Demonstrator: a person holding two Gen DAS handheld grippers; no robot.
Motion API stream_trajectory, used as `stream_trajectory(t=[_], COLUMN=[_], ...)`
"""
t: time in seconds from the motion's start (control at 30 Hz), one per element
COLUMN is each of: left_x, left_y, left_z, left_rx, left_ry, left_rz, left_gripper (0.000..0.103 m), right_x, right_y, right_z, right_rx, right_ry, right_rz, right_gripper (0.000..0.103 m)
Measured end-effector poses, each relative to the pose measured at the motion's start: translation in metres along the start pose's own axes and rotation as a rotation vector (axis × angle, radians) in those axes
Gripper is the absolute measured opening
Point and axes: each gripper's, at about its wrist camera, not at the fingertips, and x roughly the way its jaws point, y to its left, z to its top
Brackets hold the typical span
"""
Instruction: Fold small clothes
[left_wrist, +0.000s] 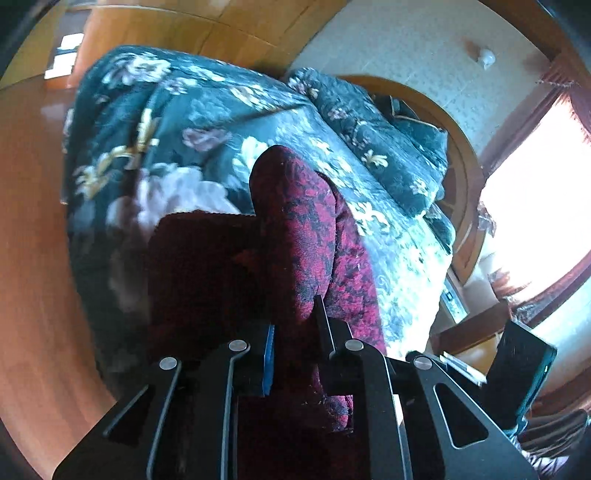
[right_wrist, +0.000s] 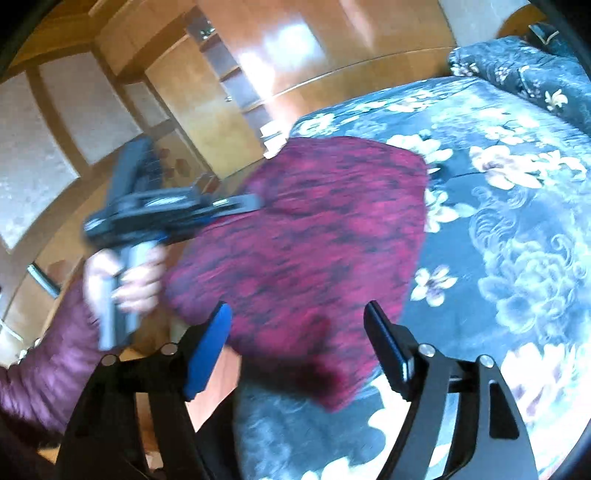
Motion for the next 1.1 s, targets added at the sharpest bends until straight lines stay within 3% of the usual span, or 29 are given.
stream_trajectory(t=[0.2, 0.3, 0.47, 0.53, 0.63, 0.7, 0.77, 0.87, 0.9, 1.0, 1.1], left_x=[0.005, 0.016, 0.011, 0.013, 0.016, 0.017, 0.017, 0.019, 0.020, 0.020, 0.020], left_y=[0.049, 0.074, 0.063, 0.051, 0.049, 0.052, 0.053, 0.052, 0.052, 0.047, 0.043], left_z=[-0.031, -0.050, -0.053, -0.051, -0.046, -0.044, -0.044, -0.043, -0.043, -0.044, -0.046], left_rx=[-0.093, -0.180, -0.127, -0.077, -0.049, -0.055, -0.049, -0.047, -0.049, -0.051, -0.042], left_ry=[0.006, 0.021, -0.024, -0.021, -0.013, -0.004, 0.000, 0.009, 0.011, 0.012, 0.008], left_rz=[0.143, 0.149, 0.226, 0.275, 0.302, 0.298, 0.298, 0.304, 0.307, 0.324, 0.349], left_gripper=[0.014, 0.014, 0.014, 0.014, 0.014, 0.014, 0.014, 0.014, 0.014, 0.014, 0.014], right_x=[0.052, 0.083, 0.109, 0.107, 0.085, 0.066, 0.045, 0.023, 0.020, 0.024, 0.042], right_y=[0.023, 0.032, 0.043, 0.043, 0.030, 0.018, 0.006, -0.002, -0.002, 0.002, -0.002], right_z=[0.016, 0.003, -0.015, -0.015, -0.009, -0.007, -0.012, -0.035, -0.044, -0.068, -0.069], right_rx=[-0.092, -0.132, -0.253, -0.265, -0.182, -0.115, -0.075, -0.092, -0.105, -0.127, -0.053], right_ry=[0.034, 0.066, 0.085, 0.094, 0.100, 0.102, 0.102, 0.144, 0.164, 0.212, 0.189], right_rz=[-0.075, -0.132, -0.211, -0.210, -0.118, -0.077, -0.078, -0.092, -0.102, -0.127, -0.140], right_gripper=[0.064, 0.064, 0.066, 0.066, 0.066, 0.052, 0.046, 0.045, 0.050, 0.054, 0.054])
